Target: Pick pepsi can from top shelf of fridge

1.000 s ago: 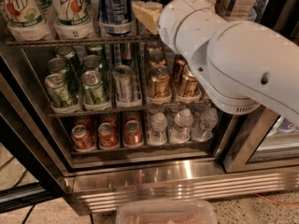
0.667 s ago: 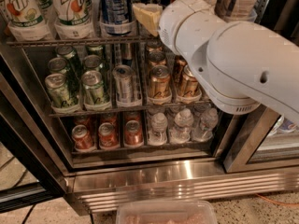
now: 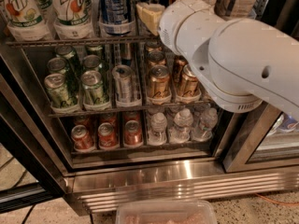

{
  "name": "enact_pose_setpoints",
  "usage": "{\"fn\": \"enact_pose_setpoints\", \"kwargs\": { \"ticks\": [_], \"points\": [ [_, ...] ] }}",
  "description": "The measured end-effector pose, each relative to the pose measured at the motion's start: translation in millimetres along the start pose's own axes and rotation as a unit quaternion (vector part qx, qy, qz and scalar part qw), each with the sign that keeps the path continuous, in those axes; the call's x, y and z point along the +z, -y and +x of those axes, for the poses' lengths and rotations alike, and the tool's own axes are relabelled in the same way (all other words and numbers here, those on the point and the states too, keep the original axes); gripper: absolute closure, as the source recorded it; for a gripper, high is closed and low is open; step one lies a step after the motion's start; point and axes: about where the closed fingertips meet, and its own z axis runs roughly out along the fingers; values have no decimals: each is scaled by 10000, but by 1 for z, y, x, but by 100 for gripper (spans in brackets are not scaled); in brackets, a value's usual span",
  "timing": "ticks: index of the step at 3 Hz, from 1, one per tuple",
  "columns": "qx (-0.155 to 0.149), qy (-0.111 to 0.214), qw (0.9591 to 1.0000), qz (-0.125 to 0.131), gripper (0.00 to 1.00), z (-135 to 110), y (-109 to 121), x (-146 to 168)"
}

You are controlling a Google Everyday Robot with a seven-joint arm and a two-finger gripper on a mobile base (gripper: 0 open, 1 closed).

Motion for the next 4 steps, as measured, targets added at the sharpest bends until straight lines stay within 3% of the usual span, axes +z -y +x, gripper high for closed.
{"fn": "enact_pose_setpoints", "kwargs": {
  "ticks": [1, 2, 4],
  "points": [
    [0, 0, 10000, 0, 100, 0, 0, 0],
    [0, 0, 10000, -1, 100, 0, 0, 0],
    [-33, 212, 9996, -183, 100, -29, 4, -6]
  ]
}}
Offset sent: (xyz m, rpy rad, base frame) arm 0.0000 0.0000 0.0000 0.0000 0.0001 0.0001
